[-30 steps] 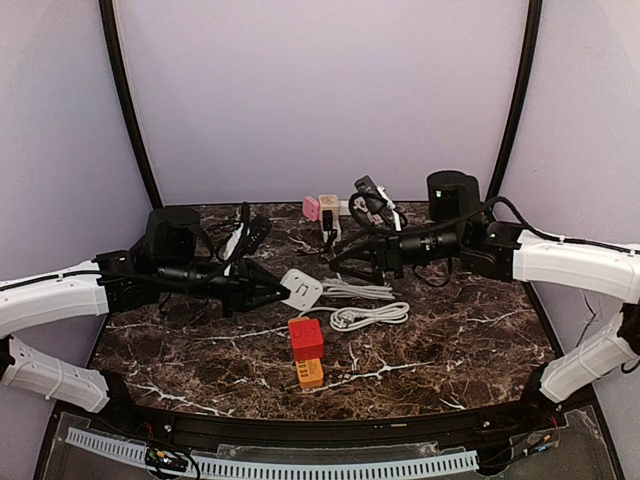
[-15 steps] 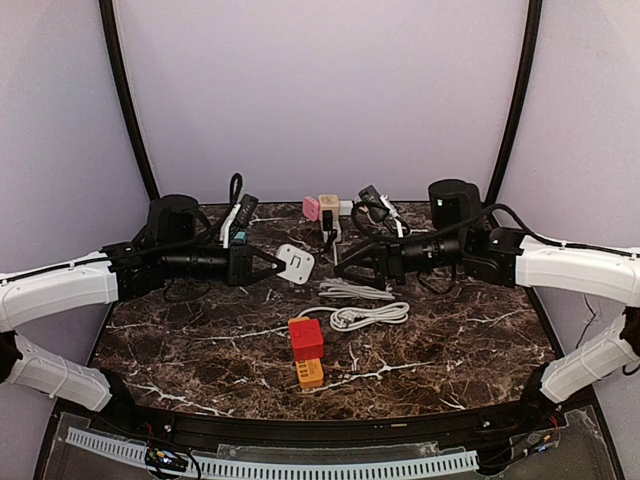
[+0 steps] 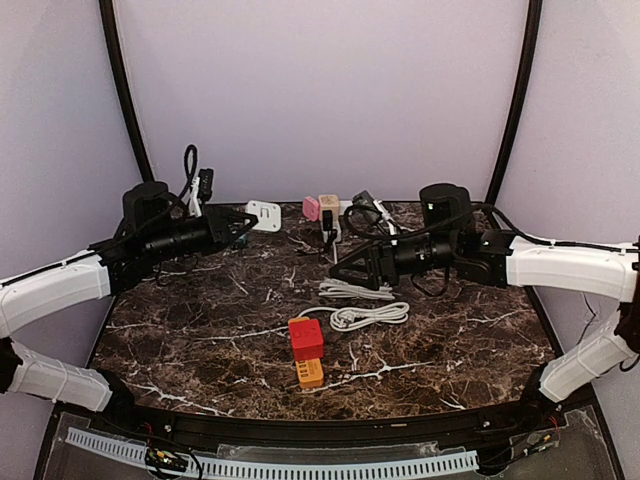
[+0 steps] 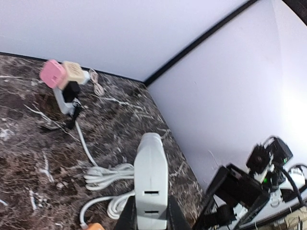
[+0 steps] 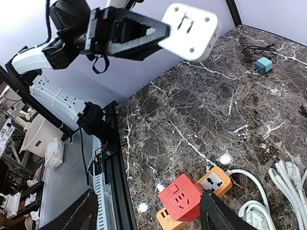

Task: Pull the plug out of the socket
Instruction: Place the plug at the corner of the board.

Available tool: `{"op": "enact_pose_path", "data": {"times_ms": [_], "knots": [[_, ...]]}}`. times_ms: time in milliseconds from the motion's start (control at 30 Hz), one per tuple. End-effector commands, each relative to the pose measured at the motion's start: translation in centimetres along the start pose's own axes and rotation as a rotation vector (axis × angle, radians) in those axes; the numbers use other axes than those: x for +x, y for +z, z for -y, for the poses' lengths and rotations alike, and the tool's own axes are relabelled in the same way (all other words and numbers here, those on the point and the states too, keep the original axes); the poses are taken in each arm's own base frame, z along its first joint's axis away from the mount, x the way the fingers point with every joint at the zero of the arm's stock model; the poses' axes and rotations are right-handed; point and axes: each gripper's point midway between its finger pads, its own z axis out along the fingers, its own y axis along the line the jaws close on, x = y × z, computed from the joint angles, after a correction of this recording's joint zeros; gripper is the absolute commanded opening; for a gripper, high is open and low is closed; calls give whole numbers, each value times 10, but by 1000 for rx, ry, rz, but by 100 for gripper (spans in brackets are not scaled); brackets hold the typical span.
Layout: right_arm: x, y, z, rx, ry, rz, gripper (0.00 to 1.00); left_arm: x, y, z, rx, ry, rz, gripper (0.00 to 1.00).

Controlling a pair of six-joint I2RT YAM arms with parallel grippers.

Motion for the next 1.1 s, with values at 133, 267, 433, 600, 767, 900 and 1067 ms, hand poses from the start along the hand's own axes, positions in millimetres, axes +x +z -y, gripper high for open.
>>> {"op": "enact_pose_path", "data": {"times_ms": [133,267,433,600,767,900,1067], "knots": [[-3,-11,-3,11,-26,39,72,-96,-46,-128,-319,-226,367,1],[1,-14,-2,21,-33,38,72,-109,-73,-201,-456,-361,477,1],[6,-14,1,26,-38,31,72,-113,-102,-279,-593,-454,575,1],[10,-14,4,35,-40,24,72,-107,-95,-329,-678,-505,551,1],[14,-14,9,51,-35,19,72,-107,-91,-364,-689,-594,593,1],[15,-15,11,61,-35,15,72,-110,-79,-384,-646,-630,585,1],[15,-14,15,72,-33,10,72,-100,-77,-410,-662,-676,581,1]]}}
